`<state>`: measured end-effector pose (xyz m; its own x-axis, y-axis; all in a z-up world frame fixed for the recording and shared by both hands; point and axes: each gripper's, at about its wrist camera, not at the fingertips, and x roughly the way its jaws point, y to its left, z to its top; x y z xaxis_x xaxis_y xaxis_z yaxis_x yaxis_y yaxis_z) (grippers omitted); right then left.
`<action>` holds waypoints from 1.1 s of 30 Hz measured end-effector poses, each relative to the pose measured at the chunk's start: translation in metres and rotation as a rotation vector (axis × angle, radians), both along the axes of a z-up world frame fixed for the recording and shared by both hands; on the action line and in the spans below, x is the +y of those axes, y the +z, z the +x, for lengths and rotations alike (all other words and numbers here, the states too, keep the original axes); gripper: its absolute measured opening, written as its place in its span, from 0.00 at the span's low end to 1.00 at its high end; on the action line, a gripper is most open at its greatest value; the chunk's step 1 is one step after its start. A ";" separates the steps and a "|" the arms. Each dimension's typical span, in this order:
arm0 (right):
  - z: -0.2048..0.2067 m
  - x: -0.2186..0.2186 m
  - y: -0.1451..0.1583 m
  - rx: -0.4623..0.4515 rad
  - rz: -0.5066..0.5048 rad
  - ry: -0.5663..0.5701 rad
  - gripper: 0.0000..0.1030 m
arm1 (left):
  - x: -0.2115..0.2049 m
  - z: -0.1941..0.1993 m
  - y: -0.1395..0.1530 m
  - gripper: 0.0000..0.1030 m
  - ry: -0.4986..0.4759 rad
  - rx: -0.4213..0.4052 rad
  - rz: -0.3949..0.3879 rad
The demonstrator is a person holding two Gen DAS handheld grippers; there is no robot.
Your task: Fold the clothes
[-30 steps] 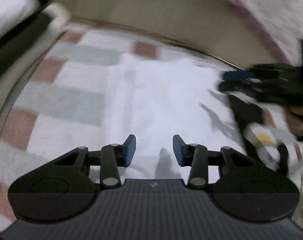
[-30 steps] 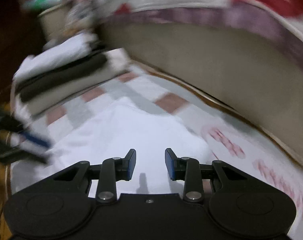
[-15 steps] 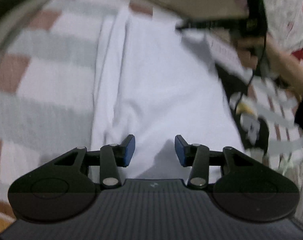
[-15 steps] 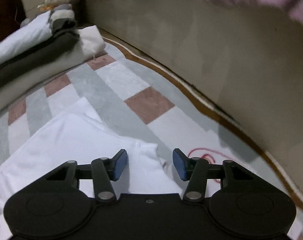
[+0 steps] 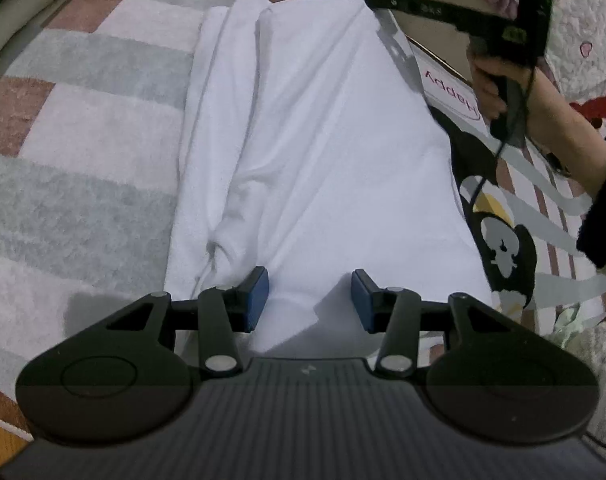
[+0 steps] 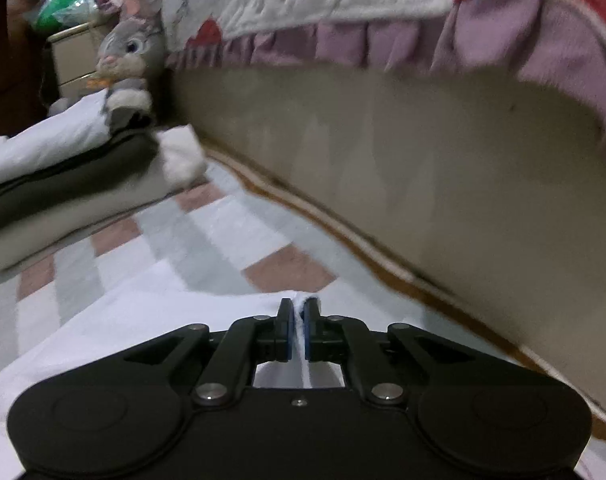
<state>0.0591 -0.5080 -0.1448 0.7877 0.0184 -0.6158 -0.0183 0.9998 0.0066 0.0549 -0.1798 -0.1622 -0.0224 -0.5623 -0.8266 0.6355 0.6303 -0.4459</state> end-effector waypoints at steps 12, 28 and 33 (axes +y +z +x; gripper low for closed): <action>0.036 0.014 0.016 0.101 -0.006 -0.210 0.22 | 0.009 0.008 0.009 0.44 0.056 0.025 -0.015; 0.071 0.117 -0.007 0.478 0.096 -0.082 0.33 | 0.027 0.016 0.020 0.50 0.125 -0.167 0.080; 0.061 0.112 0.002 0.378 0.173 -0.143 0.11 | 0.013 0.011 0.000 0.38 0.042 -0.122 0.140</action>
